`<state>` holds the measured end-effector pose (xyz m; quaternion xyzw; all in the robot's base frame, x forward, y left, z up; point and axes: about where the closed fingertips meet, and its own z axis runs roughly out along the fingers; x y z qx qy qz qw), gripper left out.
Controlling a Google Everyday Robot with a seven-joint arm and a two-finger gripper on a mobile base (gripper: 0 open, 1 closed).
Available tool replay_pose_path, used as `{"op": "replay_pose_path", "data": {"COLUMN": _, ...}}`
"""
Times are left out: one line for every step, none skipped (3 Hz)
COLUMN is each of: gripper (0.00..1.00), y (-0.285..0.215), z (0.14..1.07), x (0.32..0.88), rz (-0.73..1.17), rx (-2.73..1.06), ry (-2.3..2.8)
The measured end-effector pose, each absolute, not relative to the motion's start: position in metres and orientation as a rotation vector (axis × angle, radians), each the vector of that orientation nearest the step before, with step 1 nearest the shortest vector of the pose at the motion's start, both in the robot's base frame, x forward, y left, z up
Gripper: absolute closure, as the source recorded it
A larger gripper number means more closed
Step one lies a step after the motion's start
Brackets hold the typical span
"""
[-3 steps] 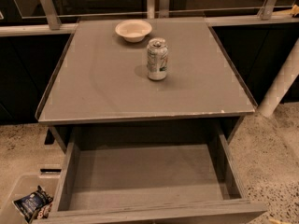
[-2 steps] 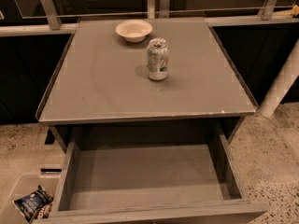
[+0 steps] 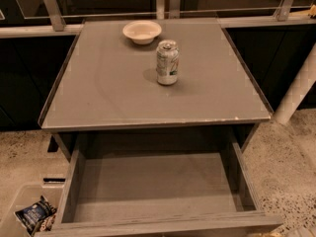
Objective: Close top drawer
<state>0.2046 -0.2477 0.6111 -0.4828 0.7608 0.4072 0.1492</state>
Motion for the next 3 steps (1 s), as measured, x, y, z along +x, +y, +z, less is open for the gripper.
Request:
{"op": "replay_pose_path", "data": {"gripper": 0.0, "y": -0.232, "z": 0.605, "x": 0.215, "rz": 1.046, "rx": -1.478, "ry": 2.152}}
{"op": "replay_pose_path", "data": {"gripper": 0.0, "y": -0.217, "z": 0.621, "x": 0.215, "rz": 0.773, "rx": -1.495, "ry": 2.142}}
{"op": "replay_pose_path", "data": {"gripper": 0.0, "y": -0.217, "z": 0.635, "x": 0.226, "rz": 0.507, "rx": -1.411, "ry": 2.148}}
